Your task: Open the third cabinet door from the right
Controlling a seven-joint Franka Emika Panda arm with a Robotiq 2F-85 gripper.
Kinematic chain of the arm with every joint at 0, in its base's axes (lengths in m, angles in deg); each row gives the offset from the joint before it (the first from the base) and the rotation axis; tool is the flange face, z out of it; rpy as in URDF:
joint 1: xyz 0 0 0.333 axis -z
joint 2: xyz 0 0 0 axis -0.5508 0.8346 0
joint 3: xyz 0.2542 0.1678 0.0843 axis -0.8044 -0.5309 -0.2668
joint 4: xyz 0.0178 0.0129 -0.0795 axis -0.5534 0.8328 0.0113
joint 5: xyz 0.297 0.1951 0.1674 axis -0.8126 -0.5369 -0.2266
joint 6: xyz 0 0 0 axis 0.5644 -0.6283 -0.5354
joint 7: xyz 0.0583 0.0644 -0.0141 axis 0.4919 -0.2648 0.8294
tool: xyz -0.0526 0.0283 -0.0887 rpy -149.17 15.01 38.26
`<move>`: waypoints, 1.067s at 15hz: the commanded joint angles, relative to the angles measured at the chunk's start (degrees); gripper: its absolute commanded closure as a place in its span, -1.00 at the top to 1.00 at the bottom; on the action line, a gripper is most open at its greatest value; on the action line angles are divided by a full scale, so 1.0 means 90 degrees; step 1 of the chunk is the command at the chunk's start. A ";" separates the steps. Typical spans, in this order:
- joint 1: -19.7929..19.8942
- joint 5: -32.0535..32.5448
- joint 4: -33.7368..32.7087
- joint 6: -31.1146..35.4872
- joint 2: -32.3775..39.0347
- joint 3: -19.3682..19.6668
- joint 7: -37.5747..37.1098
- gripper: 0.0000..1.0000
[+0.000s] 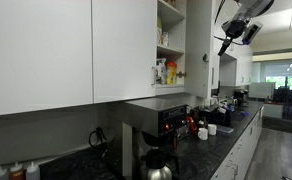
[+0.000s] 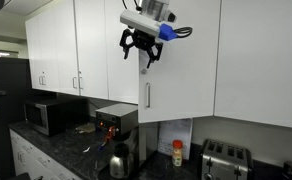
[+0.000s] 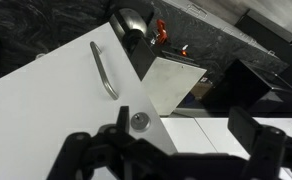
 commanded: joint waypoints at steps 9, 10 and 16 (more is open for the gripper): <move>0.0054 0.0023 0.0039 0.0123 -0.0031 -0.0060 -0.0043 1.00; 0.0057 0.0054 0.0100 0.0208 -0.0084 -0.0058 -0.0048 1.00; 0.0115 0.0865 0.0519 0.0639 -0.0625 0.0030 -0.0054 1.00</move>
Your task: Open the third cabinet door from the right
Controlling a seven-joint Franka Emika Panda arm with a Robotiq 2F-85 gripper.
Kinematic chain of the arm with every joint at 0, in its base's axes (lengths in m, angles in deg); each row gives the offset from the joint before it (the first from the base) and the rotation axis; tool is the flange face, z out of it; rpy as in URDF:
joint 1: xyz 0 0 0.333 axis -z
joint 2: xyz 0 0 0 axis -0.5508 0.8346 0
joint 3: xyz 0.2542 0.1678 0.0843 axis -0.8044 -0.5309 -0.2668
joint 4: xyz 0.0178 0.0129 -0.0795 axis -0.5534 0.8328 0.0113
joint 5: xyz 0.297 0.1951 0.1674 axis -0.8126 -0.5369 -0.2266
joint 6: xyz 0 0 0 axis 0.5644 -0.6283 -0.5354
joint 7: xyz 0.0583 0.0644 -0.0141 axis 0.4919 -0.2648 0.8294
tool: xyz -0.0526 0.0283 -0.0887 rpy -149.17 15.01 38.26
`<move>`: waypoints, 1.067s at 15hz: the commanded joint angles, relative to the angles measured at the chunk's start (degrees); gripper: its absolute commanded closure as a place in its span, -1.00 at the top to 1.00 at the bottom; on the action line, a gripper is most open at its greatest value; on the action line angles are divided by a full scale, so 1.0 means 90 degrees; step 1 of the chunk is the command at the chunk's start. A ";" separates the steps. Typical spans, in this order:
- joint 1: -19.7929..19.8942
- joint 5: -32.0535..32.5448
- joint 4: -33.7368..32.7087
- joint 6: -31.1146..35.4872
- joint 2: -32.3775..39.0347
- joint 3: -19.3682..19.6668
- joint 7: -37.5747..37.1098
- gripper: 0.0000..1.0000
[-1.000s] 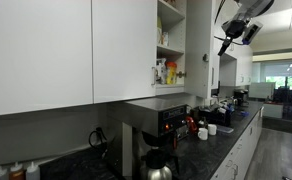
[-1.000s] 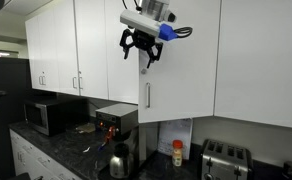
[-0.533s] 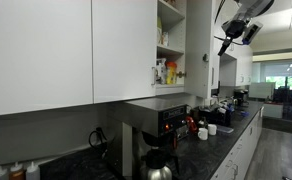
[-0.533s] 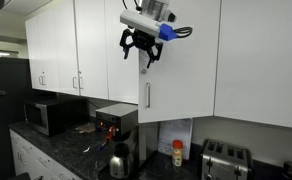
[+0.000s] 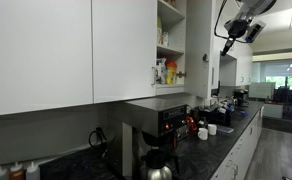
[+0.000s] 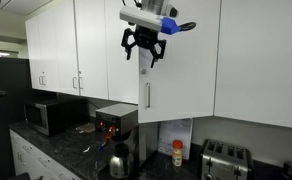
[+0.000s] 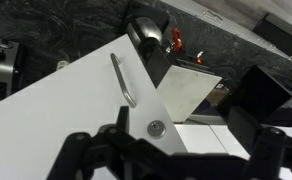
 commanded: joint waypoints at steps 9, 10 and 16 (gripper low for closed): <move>-0.0045 0.2112 0.1289 0.0054 -0.2105 0.0032 -0.0224 1.00; -0.0075 0.2213 0.1403 -0.0008 -0.2300 0.0030 -0.0249 1.00; -0.0310 0.2495 0.1997 -0.0193 -0.3232 -0.0097 -0.0609 1.00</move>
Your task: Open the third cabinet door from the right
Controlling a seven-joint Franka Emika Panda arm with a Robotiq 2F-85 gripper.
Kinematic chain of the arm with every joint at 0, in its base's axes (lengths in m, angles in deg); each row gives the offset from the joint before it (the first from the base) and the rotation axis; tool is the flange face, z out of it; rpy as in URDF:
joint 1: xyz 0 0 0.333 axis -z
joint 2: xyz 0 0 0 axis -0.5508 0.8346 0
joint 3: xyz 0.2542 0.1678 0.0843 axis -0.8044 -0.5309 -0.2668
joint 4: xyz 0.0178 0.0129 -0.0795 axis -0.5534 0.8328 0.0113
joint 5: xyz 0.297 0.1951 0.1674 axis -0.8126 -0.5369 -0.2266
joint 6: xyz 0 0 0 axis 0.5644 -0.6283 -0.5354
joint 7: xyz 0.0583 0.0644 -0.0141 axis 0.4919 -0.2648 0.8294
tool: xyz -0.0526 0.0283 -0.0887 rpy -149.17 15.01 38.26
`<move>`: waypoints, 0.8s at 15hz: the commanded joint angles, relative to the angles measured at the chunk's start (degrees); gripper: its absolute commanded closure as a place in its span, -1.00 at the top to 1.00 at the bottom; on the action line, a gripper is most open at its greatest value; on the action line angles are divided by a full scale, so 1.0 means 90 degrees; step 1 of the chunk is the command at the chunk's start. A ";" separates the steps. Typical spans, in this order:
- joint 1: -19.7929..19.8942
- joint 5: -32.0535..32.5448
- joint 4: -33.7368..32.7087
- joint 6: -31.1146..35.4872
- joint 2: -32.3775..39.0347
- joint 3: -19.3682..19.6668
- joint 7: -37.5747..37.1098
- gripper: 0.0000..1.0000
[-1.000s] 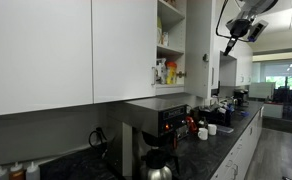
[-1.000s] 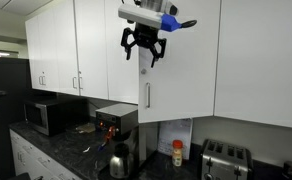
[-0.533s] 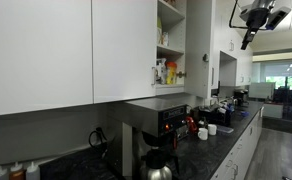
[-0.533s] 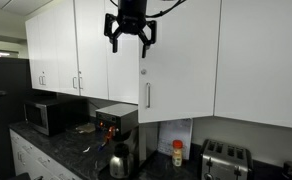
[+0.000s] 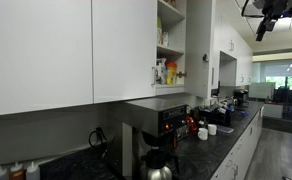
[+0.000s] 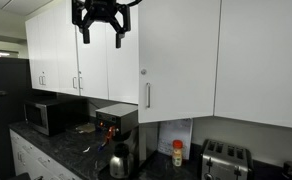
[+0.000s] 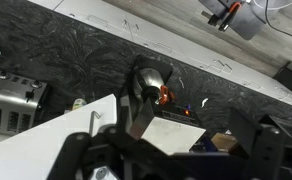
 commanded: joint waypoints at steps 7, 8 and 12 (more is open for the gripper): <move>-0.0227 0.0205 0.1576 0.1591 -0.1306 -0.0758 -0.2830 1.00; -0.0292 0.0255 0.1732 0.1803 -0.1399 -0.0840 -0.3108 1.00; -0.0725 0.0414 0.1716 0.1886 -0.1390 -0.0733 -0.3545 1.00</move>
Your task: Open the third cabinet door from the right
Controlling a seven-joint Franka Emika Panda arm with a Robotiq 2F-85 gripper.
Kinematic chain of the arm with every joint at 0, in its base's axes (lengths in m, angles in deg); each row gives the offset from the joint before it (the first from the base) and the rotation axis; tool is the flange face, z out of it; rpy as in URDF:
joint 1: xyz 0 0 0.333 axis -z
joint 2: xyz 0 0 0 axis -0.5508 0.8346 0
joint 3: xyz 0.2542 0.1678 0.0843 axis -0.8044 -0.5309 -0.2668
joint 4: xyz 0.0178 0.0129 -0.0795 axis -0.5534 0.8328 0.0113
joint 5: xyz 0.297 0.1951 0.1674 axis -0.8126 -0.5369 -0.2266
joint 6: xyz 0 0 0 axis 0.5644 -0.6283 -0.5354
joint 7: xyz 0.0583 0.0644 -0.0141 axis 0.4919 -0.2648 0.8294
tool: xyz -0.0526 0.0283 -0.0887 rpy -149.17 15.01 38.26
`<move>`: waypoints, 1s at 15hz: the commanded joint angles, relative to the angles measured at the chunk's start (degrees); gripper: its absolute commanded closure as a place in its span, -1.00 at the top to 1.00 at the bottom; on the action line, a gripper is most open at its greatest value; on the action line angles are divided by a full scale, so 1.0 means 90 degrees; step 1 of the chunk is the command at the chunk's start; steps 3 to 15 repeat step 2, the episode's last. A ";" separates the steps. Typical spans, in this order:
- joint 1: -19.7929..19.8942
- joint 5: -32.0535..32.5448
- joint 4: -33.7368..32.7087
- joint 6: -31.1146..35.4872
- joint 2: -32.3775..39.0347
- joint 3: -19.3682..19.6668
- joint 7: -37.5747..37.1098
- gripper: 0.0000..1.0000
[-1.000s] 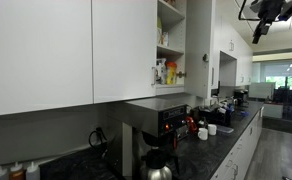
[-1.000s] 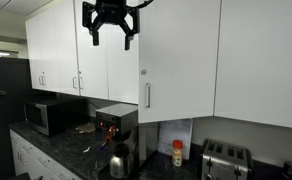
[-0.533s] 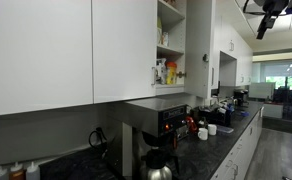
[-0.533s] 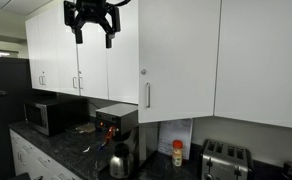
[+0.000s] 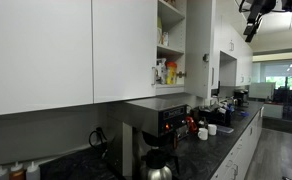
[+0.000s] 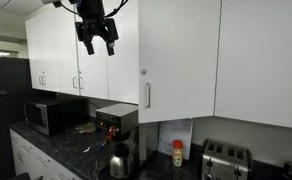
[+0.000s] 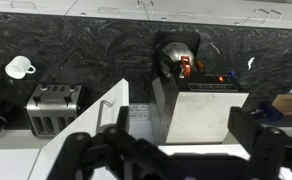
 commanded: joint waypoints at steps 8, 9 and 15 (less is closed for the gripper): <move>-0.0390 0.0215 0.0090 0.0083 -0.0120 0.0178 -0.0294 1.00; -0.0390 0.0215 0.0090 0.0083 -0.0120 0.0178 -0.0294 1.00; -0.0390 0.0215 0.0090 0.0083 -0.0120 0.0178 -0.0294 1.00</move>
